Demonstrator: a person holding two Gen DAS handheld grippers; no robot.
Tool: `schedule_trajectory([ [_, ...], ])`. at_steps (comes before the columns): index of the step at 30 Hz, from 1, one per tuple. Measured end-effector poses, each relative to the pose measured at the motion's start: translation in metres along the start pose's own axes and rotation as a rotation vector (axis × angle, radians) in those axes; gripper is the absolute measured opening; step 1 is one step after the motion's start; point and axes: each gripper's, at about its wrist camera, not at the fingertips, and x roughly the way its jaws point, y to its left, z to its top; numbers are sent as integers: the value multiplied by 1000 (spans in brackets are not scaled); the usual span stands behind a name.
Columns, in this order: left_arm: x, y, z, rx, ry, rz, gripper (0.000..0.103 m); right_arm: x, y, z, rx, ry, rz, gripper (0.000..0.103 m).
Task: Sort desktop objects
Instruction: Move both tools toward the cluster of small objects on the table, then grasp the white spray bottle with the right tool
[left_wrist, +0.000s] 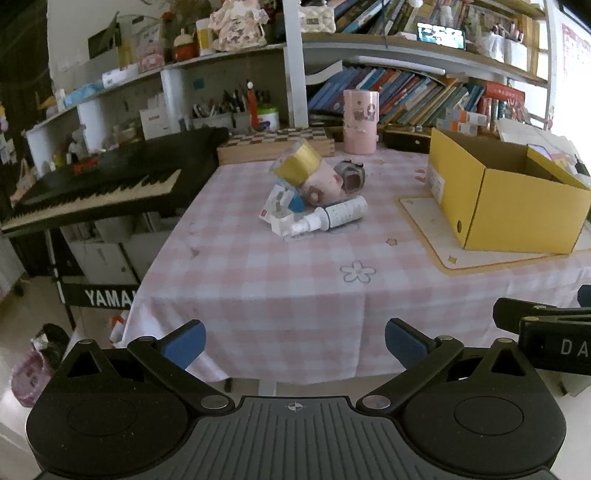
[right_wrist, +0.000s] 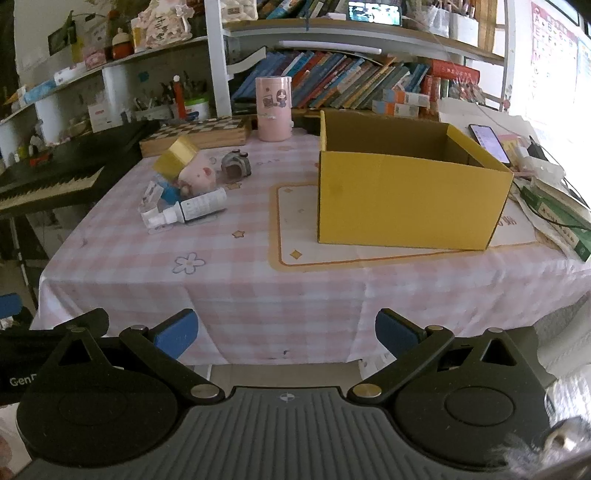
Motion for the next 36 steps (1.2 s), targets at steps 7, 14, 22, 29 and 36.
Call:
schedule_trajectory([
  [7, -3, 5, 4, -8, -32, 39, 103, 4, 6, 5, -17, 0, 17, 103],
  [14, -2, 16, 11, -49, -44, 74, 103, 12, 15, 12, -38, -2, 67, 103],
  [22, 15, 26, 20, -99, -8, 82, 103, 29, 24, 22, -92, 6, 111, 103],
  [29, 33, 33, 34, -118, -6, 113, 103, 55, 32, 43, -135, 7, 171, 103],
  [36, 56, 41, 48, -171, 6, 168, 103, 89, 40, 68, -188, 17, 235, 103],
])
